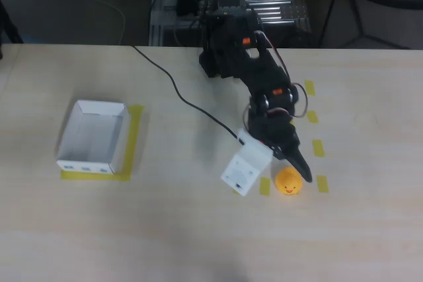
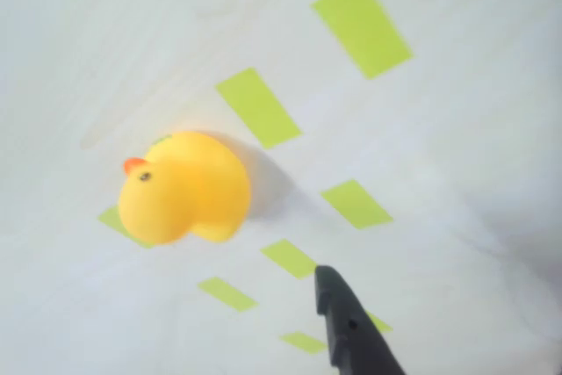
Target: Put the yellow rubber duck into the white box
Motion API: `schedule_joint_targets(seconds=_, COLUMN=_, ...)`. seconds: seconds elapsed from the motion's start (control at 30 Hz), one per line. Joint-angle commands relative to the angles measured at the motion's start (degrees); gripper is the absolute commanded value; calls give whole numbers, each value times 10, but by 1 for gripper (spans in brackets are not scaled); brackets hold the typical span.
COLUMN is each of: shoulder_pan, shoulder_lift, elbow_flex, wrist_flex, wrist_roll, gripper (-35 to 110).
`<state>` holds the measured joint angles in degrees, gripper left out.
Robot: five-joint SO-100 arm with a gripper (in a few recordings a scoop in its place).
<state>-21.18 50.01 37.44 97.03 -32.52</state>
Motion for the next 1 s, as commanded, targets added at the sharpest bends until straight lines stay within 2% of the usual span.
schedule_joint_targets(seconds=0.0, shoulder_pan=-33, shoulder_lift=-43, elbow_flex=-136, wrist_flex=12, wrist_roll=7, gripper=57)
schedule_joint_targets(seconds=0.37, shoulder_pan=-34, shoulder_lift=-155, elbow_flex=-218, wrist_flex=12, wrist_roll=7, gripper=49)
schedule_joint_targets(seconds=0.77, shoulder_pan=-47, shoulder_lift=-199, elbow_flex=-257, wrist_flex=12, wrist_roll=4, gripper=39)
schedule_joint_targets(seconds=0.97, shoulder_pan=-53, shoulder_lift=-205, elbow_flex=-272, wrist_flex=12, wrist_roll=16, gripper=5)
